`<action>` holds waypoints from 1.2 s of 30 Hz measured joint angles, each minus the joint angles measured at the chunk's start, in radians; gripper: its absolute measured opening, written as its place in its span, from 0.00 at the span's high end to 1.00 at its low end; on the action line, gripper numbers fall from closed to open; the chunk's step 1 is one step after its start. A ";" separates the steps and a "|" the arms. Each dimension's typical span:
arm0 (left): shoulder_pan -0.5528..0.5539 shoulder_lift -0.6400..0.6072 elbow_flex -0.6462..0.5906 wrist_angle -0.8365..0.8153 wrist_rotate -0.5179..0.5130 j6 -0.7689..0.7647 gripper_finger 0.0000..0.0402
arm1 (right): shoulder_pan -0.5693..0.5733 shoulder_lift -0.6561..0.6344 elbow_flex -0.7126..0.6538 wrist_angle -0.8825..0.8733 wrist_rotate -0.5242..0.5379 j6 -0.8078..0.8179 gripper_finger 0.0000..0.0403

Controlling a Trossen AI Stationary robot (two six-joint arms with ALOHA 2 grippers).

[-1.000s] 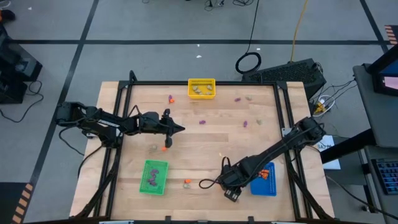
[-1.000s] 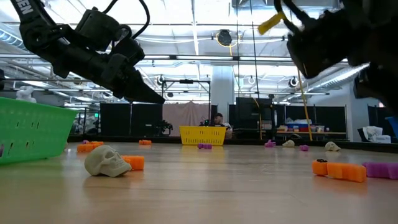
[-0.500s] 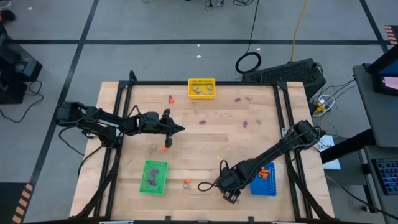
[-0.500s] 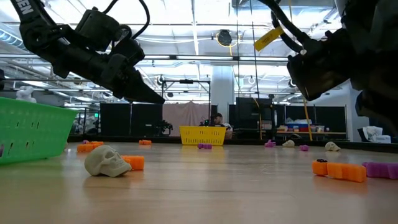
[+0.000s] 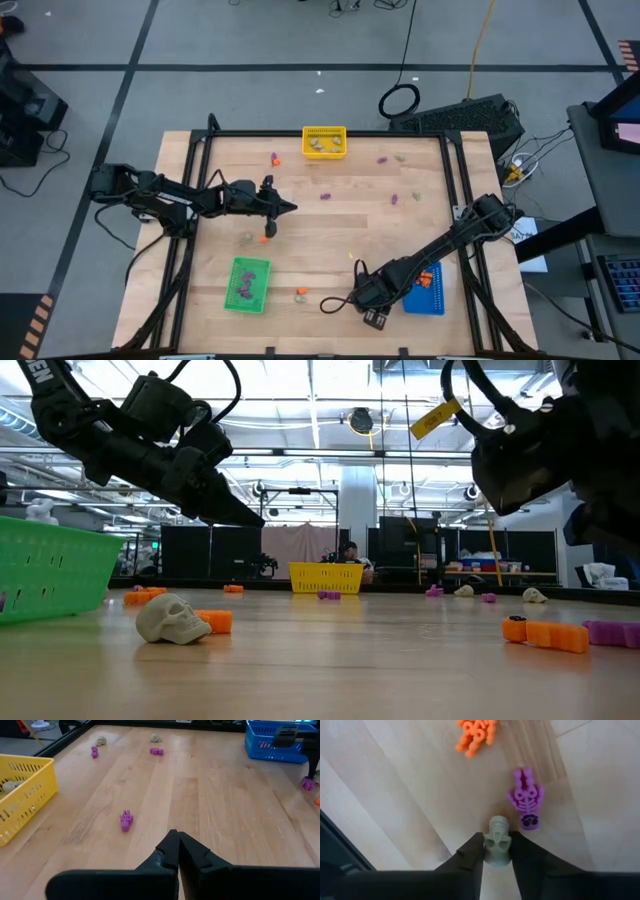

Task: Sort Halloween decoration
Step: Put the gray skull toy into the yellow bin

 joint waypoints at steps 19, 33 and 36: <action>0.000 0.000 0.000 0.006 0.000 0.000 0.99 | -0.078 0.001 0.224 -0.299 -0.005 -0.344 0.85; 0.000 0.000 0.000 0.007 0.000 0.001 0.99 | -0.468 -0.003 0.385 -0.608 0.488 -0.746 0.85; 0.000 0.000 0.000 0.008 0.000 0.000 0.99 | -0.585 -0.003 0.386 -0.572 0.561 -0.878 0.85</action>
